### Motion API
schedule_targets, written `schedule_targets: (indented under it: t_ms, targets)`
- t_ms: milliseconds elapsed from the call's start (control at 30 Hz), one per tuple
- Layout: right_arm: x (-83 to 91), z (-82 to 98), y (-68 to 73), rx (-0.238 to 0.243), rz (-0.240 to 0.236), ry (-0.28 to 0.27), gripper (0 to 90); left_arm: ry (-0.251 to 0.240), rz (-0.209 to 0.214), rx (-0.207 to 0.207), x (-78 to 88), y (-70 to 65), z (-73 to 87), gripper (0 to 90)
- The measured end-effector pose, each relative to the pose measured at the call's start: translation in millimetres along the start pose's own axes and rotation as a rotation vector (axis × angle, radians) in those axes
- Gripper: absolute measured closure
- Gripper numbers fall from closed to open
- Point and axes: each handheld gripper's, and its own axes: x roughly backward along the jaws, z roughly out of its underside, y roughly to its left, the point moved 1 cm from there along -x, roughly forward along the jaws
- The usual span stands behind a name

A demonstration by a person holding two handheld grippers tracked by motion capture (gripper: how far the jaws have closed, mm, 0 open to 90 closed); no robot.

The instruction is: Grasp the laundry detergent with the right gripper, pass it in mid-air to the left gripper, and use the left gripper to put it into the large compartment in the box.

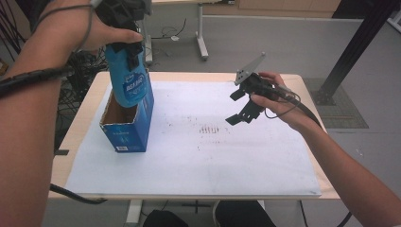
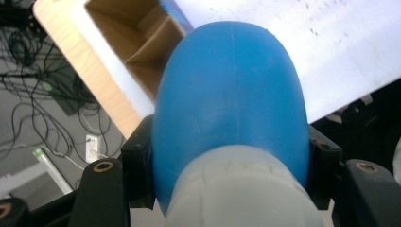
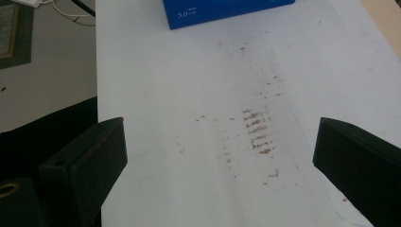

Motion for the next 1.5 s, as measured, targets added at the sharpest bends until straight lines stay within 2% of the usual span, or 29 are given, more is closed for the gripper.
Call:
schedule_targets:
  t_ms: [167, 267, 433, 567, 733, 933, 1067, 1167, 1300, 1500]
  targets:
    - [4.3, -1.1, 2.4, -0.004, 0.006, -0.014, 3.5, -0.010, 0.004, 0.102, 5.5, 10.8, 1.4, 37.9]
    - [4.8, -0.9, 2.8, -0.007, 0.009, -0.015, 3.5, -0.015, 0.008, 0.124, 7.4, 14.3, 1.3, 37.9]
    - [3.8, 0.0, 3.9, -0.015, 0.001, -0.006, 3.5, -0.014, 0.008, 0.193, 9.5, 21.9, 0.5, 37.9]
    - [4.6, 0.0, 4.5, -0.018, 0.005, -0.003, 3.5, -0.009, 0.006, 0.232, 10.9, 27.1, 0.6, 37.9]
    - [7.3, 0.1, 4.8, -0.025, 0.006, -0.004, 3.5, -0.016, 0.025, 0.307, 12.3, 36.4, 0.5, 37.9]
    - [9.9, 2.1, 3.7, -0.049, 0.015, 0.004, 3.5, -0.011, 0.012, 0.356, 13.1, 46.1, 1.6, 37.9]
    - [9.6, 2.6, 3.2, -0.062, 0.022, 0.014, 3.5, -0.018, 0.015, 0.401, 13.7, 52.8, 3.9, 37.8]
    - [8.4, 2.6, 3.5, -0.064, 0.025, 0.020, 3.6, -0.029, 0.029, 0.450, 13.6, 59.0, 6.6, 37.8]
    - [7.4, 2.9, 4.2, -0.060, 0.027, 0.029, 3.7, -0.049, 0.020, 0.494, 15.9, 65.0, 9.3, 37.8]
    - [8.4, 3.9, 4.4, -0.063, 0.031, 0.039, 3.8, -0.060, 0.013, 0.520, 17.1, 69.6, 10.7, 37.8]
